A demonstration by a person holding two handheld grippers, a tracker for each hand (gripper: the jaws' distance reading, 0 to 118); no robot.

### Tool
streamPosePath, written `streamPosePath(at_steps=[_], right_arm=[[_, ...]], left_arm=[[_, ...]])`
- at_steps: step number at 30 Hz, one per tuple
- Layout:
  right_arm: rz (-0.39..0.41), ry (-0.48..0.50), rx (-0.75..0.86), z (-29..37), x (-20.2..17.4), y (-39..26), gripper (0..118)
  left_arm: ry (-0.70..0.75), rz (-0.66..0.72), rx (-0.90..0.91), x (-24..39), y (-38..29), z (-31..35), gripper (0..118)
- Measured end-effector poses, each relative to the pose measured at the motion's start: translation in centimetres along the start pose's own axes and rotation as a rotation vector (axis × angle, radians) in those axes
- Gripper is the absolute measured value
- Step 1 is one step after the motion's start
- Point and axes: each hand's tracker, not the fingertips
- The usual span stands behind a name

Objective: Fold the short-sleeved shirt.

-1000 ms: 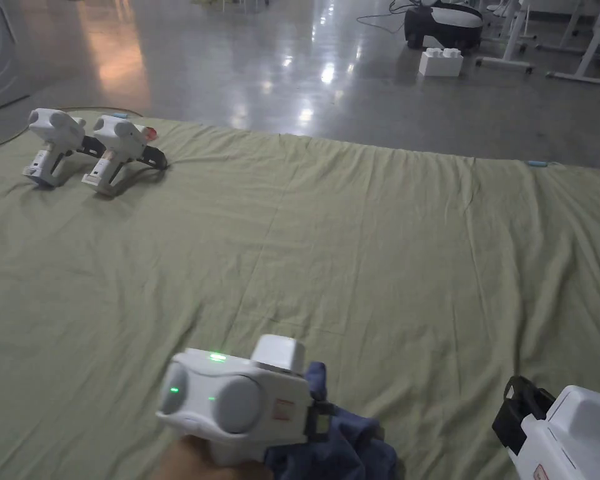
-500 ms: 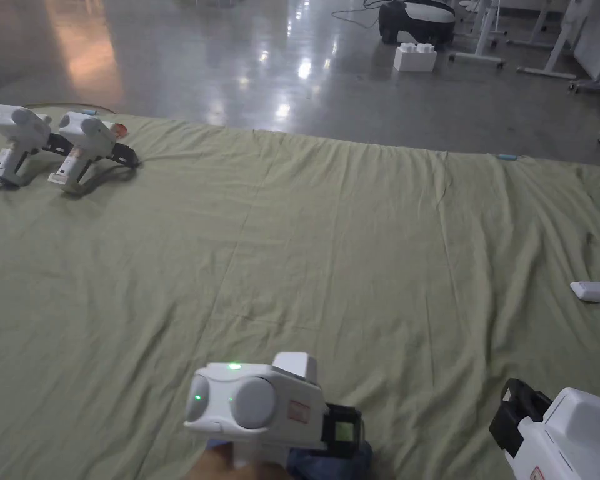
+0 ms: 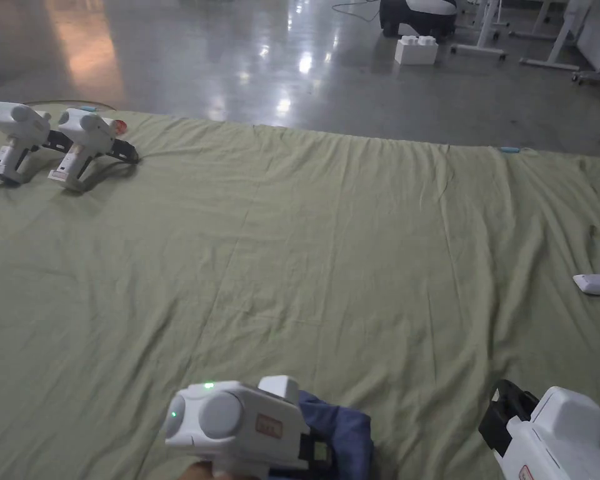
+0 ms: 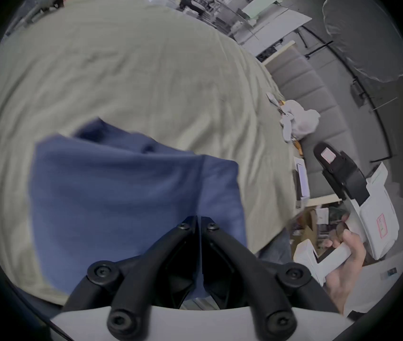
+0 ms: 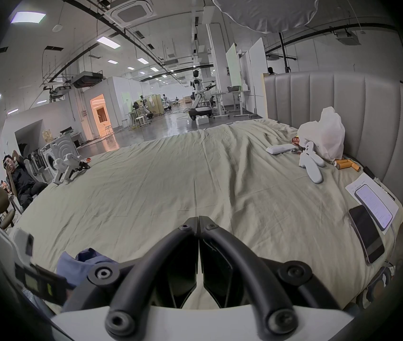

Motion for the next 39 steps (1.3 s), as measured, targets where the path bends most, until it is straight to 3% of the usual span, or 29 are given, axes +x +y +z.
streamPosePath(at_steps=[6,13,17,21,26,30,39], right_arm=[[0.005,0.004,-0.002,0.1,0.1,0.0,0],[0.03,0.016,0.037,0.8,-0.2,1.1,0],[0.05,0.017,0.099,1.2,-1.1,2.2,0],[0.099,0.012,0.204,1.5,-2.7,3.8,0],[0.141,-0.003,0.316,1.6,-5.0,5.3,0],[0.164,-0.038,0.379,1.6,-6.4,6.0,0],[0.198,-0.06,0.449,2.5,-7.2,6.1,0]], left_arm=[[0.002,-0.007,0.008,-0.5,-2.2,-4.4,5],[0.014,-0.156,0.119,0.2,-2.2,-1.1,5],[0.069,-0.26,0.355,0.7,-0.4,4.2,6],[0.274,-0.363,0.694,1.1,0.9,9.0,6],[0.516,-0.452,0.987,1.4,1.0,11.6,10],[0.652,-0.492,1.114,1.5,0.1,11.8,10],[0.628,-0.418,1.175,0.6,-0.1,13.2,3]])
